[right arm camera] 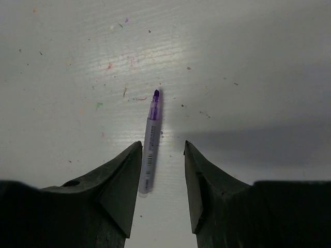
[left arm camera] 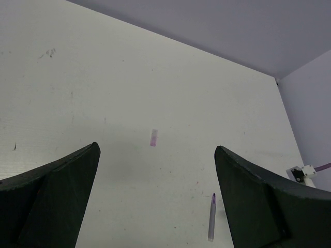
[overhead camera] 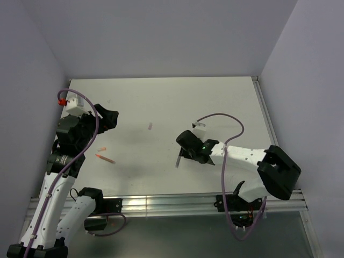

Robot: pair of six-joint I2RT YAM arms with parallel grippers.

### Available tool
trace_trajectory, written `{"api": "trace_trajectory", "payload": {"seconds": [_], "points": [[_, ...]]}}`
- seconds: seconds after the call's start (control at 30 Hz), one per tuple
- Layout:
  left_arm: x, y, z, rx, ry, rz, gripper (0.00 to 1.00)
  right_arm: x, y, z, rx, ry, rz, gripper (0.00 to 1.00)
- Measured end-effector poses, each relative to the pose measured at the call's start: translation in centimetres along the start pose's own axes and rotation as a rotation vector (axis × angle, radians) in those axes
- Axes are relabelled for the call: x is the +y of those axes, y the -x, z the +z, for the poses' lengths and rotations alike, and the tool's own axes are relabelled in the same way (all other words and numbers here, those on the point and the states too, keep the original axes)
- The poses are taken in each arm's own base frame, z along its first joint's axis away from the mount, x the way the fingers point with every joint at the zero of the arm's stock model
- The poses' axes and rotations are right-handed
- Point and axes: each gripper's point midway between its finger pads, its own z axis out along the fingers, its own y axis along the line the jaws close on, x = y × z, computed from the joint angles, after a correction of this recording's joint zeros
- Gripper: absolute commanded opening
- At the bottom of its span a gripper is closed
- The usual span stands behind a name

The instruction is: Insert the pens into the pen caps

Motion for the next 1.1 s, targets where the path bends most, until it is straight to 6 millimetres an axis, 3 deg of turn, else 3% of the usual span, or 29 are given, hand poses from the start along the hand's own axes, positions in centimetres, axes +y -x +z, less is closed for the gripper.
{"api": "trace_trajectory", "payload": {"seconds": [0.3, 0.63, 1.1], "points": [[-0.1, 0.0, 0.0, 0.003, -0.005, 0.000, 0.99, 3.1, -1.9, 1.8, 0.014, -0.046, 0.005, 0.44], [-0.1, -0.1, 0.0, 0.004, -0.007, 0.000, 1.00, 1.1, -3.1, 2.8, 0.026, -0.150, 0.005, 0.42], [-0.1, -0.1, 0.0, 0.004, -0.007, 0.000, 1.00, 1.7, -3.0, 3.3, -0.001, -0.169, -0.025, 0.35]]}}
